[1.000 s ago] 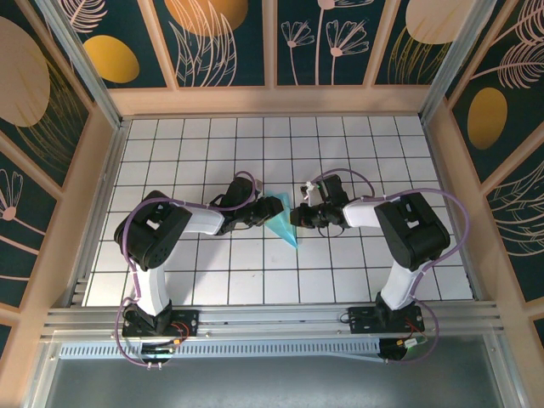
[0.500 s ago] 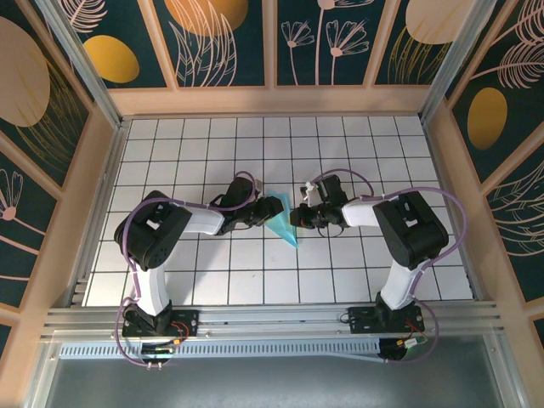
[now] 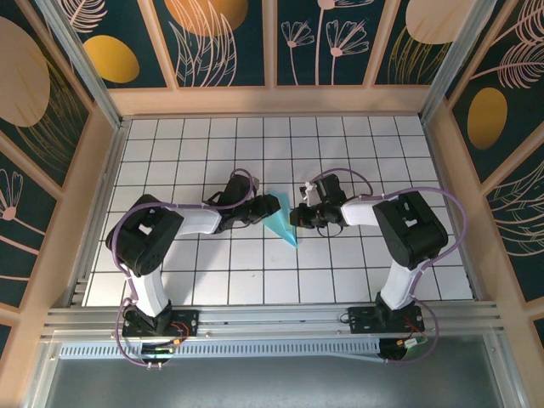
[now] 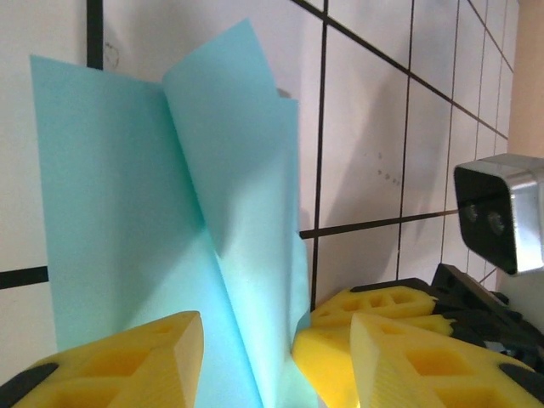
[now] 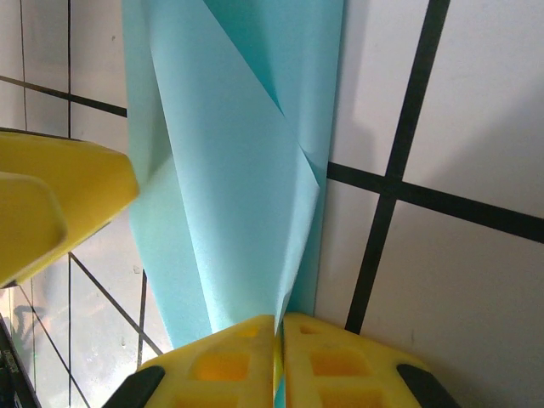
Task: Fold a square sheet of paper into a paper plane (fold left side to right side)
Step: Fourth fold the wing at the center of the table.
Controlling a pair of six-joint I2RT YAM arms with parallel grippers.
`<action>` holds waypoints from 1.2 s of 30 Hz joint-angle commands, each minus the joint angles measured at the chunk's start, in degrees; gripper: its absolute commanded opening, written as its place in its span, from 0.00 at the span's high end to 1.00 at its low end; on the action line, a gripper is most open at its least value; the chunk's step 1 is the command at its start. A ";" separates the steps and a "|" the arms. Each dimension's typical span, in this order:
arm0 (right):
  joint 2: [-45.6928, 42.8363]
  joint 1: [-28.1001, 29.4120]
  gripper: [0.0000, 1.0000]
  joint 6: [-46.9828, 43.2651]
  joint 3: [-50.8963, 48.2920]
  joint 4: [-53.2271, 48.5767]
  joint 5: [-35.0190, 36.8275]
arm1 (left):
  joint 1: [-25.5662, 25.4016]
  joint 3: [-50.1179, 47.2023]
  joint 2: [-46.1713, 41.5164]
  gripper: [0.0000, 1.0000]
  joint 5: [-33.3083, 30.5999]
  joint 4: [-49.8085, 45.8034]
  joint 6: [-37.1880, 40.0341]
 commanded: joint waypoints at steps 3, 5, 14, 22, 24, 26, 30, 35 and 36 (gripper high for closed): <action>3.55 0.99 0.89 -0.95 -0.42 -1.61 3.00 | -0.04 0.66 -0.49 0.56 0.23 -0.90 0.73; 3.43 1.07 0.89 -1.00 -0.36 -1.55 3.00 | -0.05 0.19 -0.18 0.58 -0.36 -0.75 0.52; 0.55 1.01 0.89 -0.13 -0.58 0.30 1.11 | -0.03 -0.06 3.58 0.61 -0.49 -0.77 0.61; -2.33 1.02 0.88 0.11 0.03 0.41 -0.18 | -0.06 -0.93 4.02 0.61 -0.81 -0.21 0.42; -2.79 0.99 0.89 0.12 0.12 0.24 -0.34 | -0.04 -0.98 4.05 0.61 -0.85 -0.20 0.43; -3.19 0.99 0.89 0.03 0.10 0.18 -0.25 | -0.08 -1.02 4.06 0.61 -0.84 -0.19 0.43; -3.99 0.99 0.89 0.02 -0.20 0.39 -0.19 | -0.03 -1.10 4.03 0.61 -0.85 -0.16 0.44; -3.29 1.00 0.89 -0.12 0.20 0.31 -0.26 | -0.10 -1.19 4.06 0.60 -0.81 0.04 0.34; -2.99 0.99 0.89 -0.15 0.22 0.25 -0.04 | -0.08 -1.20 4.05 0.60 -0.85 0.03 0.30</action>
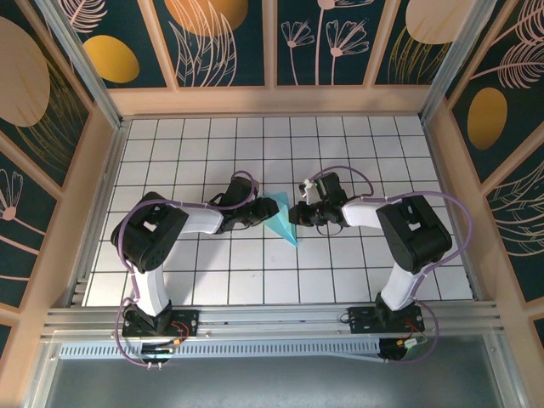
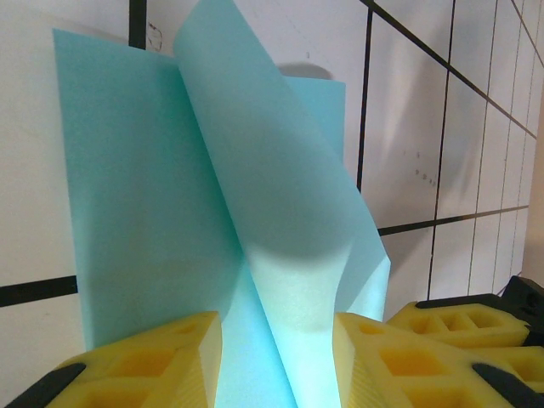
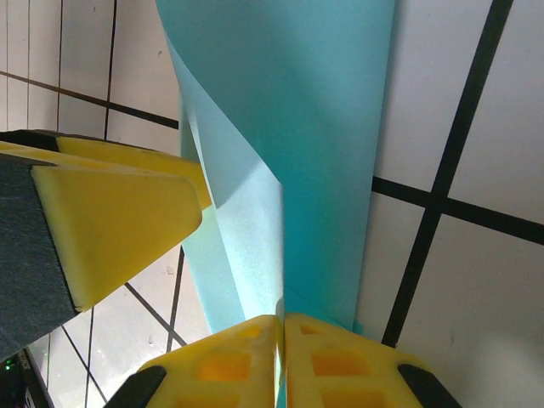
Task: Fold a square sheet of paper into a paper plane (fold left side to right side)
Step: Fourth fold the wing at the center of the table.
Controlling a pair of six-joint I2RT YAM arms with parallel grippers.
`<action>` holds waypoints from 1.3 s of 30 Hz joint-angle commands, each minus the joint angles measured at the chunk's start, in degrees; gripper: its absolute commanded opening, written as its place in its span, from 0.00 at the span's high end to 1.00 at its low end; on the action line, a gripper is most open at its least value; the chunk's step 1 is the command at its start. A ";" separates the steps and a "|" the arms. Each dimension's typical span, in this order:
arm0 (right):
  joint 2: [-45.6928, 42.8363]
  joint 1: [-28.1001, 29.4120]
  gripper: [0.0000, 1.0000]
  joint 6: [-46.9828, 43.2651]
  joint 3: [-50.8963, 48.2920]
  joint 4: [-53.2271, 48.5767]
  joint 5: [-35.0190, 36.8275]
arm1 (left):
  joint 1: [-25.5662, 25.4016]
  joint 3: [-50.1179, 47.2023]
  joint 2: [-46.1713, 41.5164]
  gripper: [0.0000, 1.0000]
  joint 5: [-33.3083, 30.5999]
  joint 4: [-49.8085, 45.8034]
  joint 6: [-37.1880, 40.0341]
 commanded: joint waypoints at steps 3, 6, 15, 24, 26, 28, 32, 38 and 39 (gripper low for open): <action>0.23 0.59 0.89 -0.26 0.60 -0.30 0.71 | -0.09 -1.16 1.41 0.61 -0.26 -0.41 0.10; 0.99 0.52 0.89 -0.38 0.70 -0.09 0.65 | -0.02 -1.03 1.45 0.61 -0.22 -0.35 0.10; 2.40 0.51 0.89 -0.55 0.86 0.05 1.09 | -0.06 -1.07 1.33 0.61 -0.16 -0.46 0.19; 3.15 0.51 0.89 -1.07 1.28 -0.28 1.95 | -0.04 -1.16 1.35 0.60 -0.13 -0.38 0.10; 3.64 0.56 0.89 -1.32 1.47 -0.68 2.21 | -0.04 -1.11 1.34 0.60 -0.12 -0.38 0.10; 4.15 0.56 0.89 -1.65 1.59 -1.16 2.41 | -0.07 -1.07 1.25 0.60 0.03 -0.28 0.06; 5.17 0.52 0.89 -1.95 1.36 -2.47 2.98 | -0.01 -0.85 0.36 0.57 0.71 0.28 -0.07; 6.20 0.56 0.89 -1.77 0.21 -4.00 4.37 | -0.03 1.21 -2.15 0.55 0.79 -1.33 1.04; 6.32 0.53 0.90 -1.60 0.03 -4.14 4.58 | -0.05 1.68 -2.55 0.55 0.76 -1.78 1.30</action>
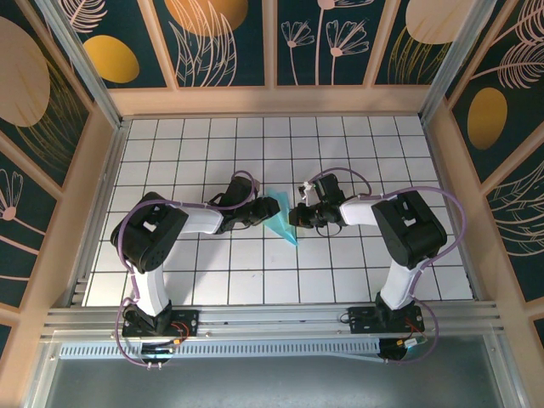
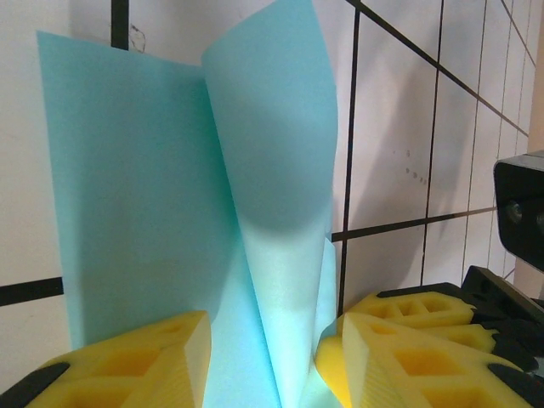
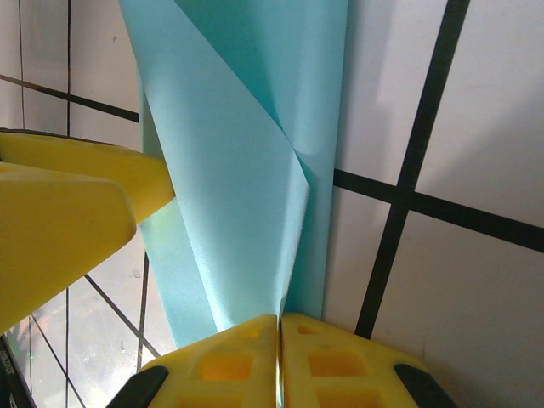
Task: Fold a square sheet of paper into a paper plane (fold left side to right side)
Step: Fourth fold the wing at the center of the table.
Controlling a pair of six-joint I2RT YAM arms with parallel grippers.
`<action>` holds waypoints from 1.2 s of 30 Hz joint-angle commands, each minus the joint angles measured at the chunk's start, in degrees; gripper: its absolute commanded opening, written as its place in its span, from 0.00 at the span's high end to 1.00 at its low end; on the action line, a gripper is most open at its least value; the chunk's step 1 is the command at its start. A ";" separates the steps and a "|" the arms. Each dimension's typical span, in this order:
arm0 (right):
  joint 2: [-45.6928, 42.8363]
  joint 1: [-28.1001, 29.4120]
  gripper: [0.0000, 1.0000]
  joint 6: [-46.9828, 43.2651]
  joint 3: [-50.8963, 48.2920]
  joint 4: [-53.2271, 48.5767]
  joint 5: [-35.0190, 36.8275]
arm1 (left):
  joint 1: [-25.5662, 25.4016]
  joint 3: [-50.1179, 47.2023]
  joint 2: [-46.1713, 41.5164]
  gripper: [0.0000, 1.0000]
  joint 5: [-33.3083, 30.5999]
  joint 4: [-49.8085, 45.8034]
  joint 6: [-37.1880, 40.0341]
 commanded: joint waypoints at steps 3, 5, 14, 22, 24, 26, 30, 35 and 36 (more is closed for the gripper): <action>4.03 0.51 0.90 -1.17 -1.02 -3.67 3.93 | -0.06 2.51 -3.35 0.54 0.11 -3.11 1.69; 4.24 0.51 0.90 -1.08 -1.21 -3.59 3.89 | -0.04 2.58 -4.01 0.54 0.07 -3.15 1.68; 4.37 0.51 0.90 -0.97 -1.44 -3.49 3.80 | -0.29 1.26 -3.86 0.79 4.50 1.86 0.21; 4.35 0.56 0.90 -0.96 -1.44 -3.82 3.97 | -1.94 5.16 2.05 0.90 7.71 3.01 0.24; 4.15 0.52 0.90 -0.91 -1.48 -3.93 4.14 | -2.03 5.32 3.08 0.90 7.58 3.00 0.19; 4.12 0.52 0.90 -0.89 -1.48 -4.01 4.15 | -2.01 5.24 3.74 0.90 7.16 2.80 0.31; 4.08 0.58 0.90 -1.08 -1.39 -4.46 4.57 | -2.01 4.76 4.31 0.90 5.61 1.55 0.70; 4.14 0.54 0.90 -1.34 -1.22 -4.81 4.85 | -2.05 4.38 4.73 0.90 2.95 -0.62 1.47; 4.23 0.57 0.90 -1.34 -1.22 -4.88 4.85 | -1.96 4.12 4.75 0.90 2.56 -0.79 1.43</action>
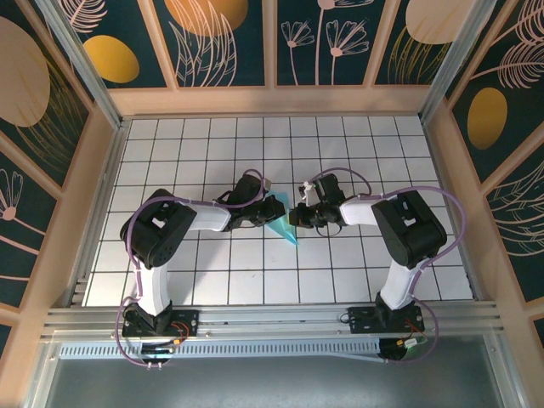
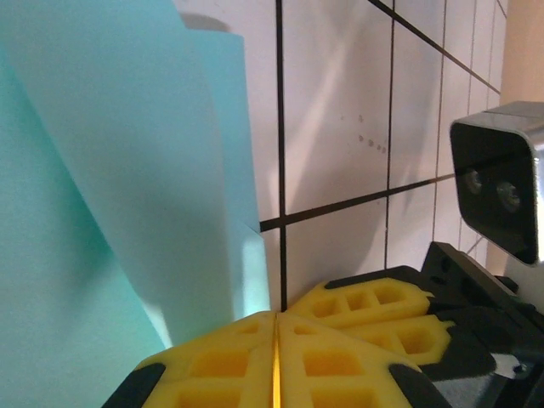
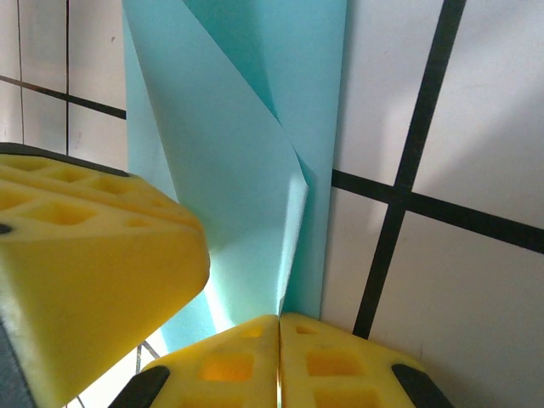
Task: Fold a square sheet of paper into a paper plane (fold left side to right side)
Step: Fourth fold the wing at the center of the table.
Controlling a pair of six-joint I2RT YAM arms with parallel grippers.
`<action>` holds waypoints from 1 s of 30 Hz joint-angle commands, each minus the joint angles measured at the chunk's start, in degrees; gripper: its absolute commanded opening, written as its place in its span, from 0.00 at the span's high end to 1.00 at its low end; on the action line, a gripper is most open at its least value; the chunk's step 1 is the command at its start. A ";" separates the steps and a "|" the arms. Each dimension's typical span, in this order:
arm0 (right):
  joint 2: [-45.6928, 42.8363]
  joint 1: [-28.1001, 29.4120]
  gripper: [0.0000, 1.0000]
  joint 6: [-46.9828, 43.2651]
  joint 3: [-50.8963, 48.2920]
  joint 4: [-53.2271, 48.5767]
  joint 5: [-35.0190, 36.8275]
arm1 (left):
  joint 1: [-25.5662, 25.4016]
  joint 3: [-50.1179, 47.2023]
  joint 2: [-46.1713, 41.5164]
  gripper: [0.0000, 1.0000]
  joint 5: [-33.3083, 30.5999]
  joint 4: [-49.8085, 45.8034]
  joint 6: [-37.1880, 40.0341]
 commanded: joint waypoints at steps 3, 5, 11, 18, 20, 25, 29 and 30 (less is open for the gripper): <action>4.08 0.64 0.90 -1.51 -1.22 -5.00 4.85 | -0.04 -0.44 1.08 0.90 -2.49 -1.62 0.89; 4.08 0.67 0.90 -1.52 -1.22 -5.03 4.85 | -0.06 -0.58 1.33 0.90 -2.78 -1.71 0.94; 4.15 0.69 0.90 -1.61 -1.31 -5.05 4.94 | -0.04 -1.18 1.69 0.90 -4.12 -1.92 0.63; 4.10 0.65 0.90 -1.60 -1.30 -4.97 4.85 | -0.08 -1.81 2.35 0.90 -5.17 -2.21 0.28; 4.04 0.66 0.90 -1.61 -1.33 -4.92 4.85 | -0.08 -1.86 2.24 0.90 -5.47 -2.42 0.24; 3.76 0.64 0.89 -1.27 -1.27 -4.33 4.00 | -0.08 -1.86 2.49 0.91 -6.13 -3.36 0.50; 2.96 0.60 0.88 -0.40 -0.90 -3.32 2.70 | -0.07 -2.02 2.75 0.92 -6.58 -4.22 0.79; 2.78 0.58 0.88 -0.22 -0.63 -3.34 2.57 | -0.07 -1.97 2.83 0.92 -6.59 -4.23 0.76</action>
